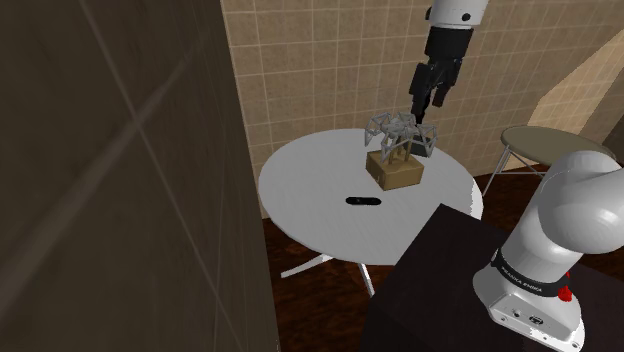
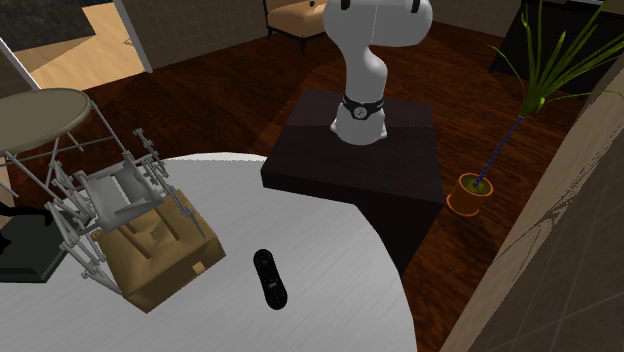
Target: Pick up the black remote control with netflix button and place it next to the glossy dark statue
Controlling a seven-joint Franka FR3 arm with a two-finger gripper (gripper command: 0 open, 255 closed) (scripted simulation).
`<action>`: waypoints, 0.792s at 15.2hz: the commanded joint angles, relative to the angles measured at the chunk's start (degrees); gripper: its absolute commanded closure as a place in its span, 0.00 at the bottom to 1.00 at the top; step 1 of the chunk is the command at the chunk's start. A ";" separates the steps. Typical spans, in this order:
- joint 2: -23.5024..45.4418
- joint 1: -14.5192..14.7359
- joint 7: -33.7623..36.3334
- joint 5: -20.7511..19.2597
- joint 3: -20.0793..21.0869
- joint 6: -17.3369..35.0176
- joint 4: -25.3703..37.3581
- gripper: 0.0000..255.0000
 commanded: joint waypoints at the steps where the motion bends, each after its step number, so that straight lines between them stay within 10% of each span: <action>1: 0.00 0.00 0.00 0.00 0.00 0.00 0.00 0.00; 12: 9.92 0.89 -15.86 -5.56 -7.72 21.41 -12.08 0.00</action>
